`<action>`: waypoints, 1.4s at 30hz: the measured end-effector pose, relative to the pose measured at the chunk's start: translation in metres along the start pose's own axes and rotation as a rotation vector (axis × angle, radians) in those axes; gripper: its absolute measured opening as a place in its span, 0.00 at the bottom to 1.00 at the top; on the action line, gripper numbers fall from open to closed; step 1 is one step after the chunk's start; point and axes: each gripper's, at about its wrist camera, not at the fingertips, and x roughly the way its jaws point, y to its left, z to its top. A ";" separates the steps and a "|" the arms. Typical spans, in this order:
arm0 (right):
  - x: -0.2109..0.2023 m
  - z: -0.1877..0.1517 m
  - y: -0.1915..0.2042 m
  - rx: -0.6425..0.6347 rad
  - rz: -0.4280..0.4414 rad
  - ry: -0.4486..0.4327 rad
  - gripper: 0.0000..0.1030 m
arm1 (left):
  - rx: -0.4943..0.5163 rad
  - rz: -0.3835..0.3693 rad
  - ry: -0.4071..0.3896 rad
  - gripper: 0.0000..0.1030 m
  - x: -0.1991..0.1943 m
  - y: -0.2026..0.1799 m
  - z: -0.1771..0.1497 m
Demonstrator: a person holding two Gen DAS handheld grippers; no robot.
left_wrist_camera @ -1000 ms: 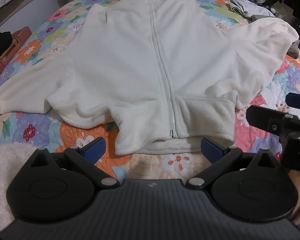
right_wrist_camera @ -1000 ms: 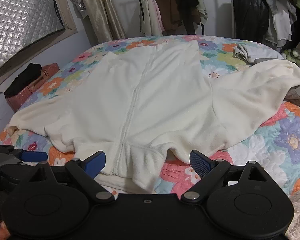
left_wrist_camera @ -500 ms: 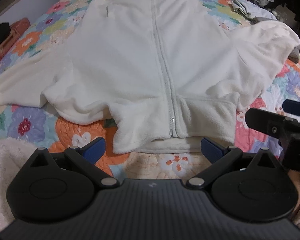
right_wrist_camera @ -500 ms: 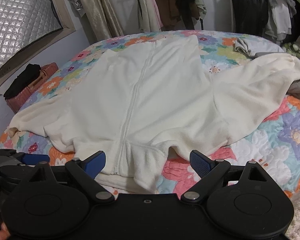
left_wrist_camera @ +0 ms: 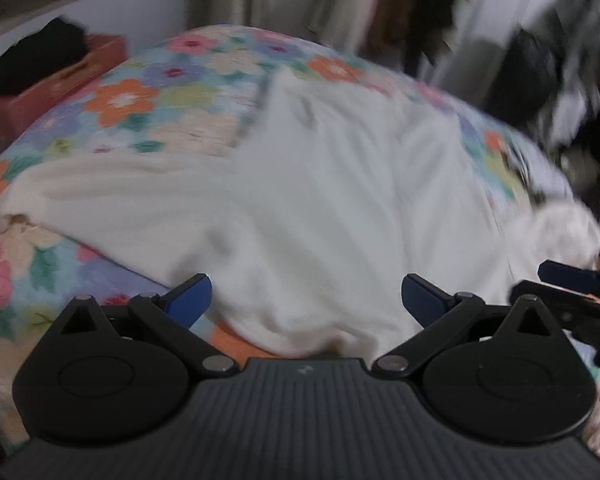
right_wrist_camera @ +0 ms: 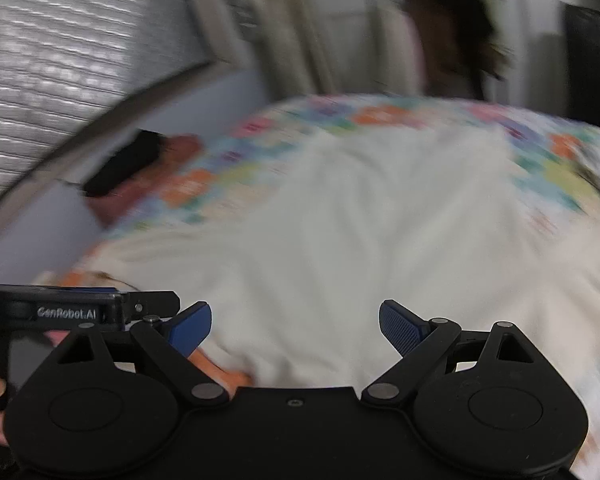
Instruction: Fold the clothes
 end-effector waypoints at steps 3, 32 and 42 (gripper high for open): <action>0.026 0.020 0.024 -0.055 0.107 -0.031 0.91 | -0.085 0.088 -0.034 0.84 -0.006 0.060 0.016; 0.302 0.004 0.160 -0.343 0.185 0.308 0.67 | -0.698 0.165 -0.193 0.50 0.144 0.357 0.022; 0.224 0.017 0.059 -0.006 0.171 0.194 0.71 | -0.415 0.215 -0.321 0.05 0.111 0.257 0.052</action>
